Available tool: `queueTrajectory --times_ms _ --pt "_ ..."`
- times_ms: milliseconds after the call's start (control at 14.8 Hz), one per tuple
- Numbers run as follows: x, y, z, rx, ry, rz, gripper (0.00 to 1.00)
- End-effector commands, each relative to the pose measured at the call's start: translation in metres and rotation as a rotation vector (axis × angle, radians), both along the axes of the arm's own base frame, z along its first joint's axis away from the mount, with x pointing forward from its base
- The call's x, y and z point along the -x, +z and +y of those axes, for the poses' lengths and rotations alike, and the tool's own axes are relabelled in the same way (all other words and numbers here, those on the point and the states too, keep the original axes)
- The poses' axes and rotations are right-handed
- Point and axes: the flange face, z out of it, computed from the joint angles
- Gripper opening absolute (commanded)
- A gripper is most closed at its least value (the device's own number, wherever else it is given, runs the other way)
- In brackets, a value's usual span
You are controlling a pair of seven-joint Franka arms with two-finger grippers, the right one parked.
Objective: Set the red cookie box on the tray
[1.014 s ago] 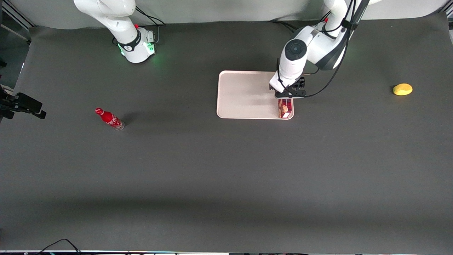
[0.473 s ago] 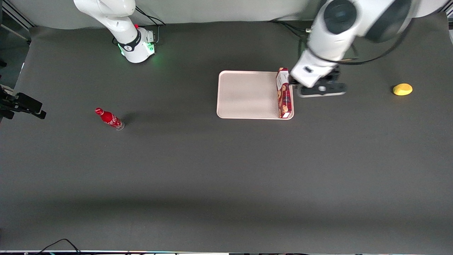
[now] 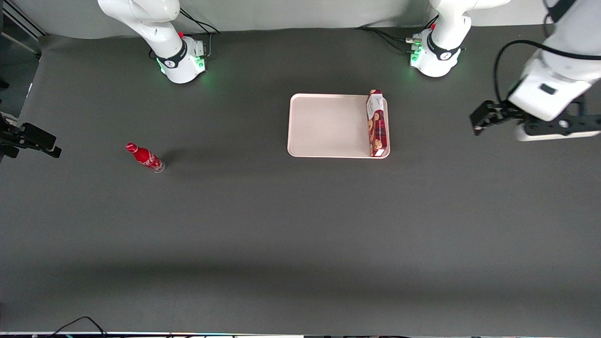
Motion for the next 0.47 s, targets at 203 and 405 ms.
queueTrajectory --times_ms 203,405 --pt "-0.0251 -0.02 0.0156 -0.026 -0.011 0.025 1.0" --pt "-0.0252 -0.0219 0.0165 -0.022 -0.009 0.032 1.0"
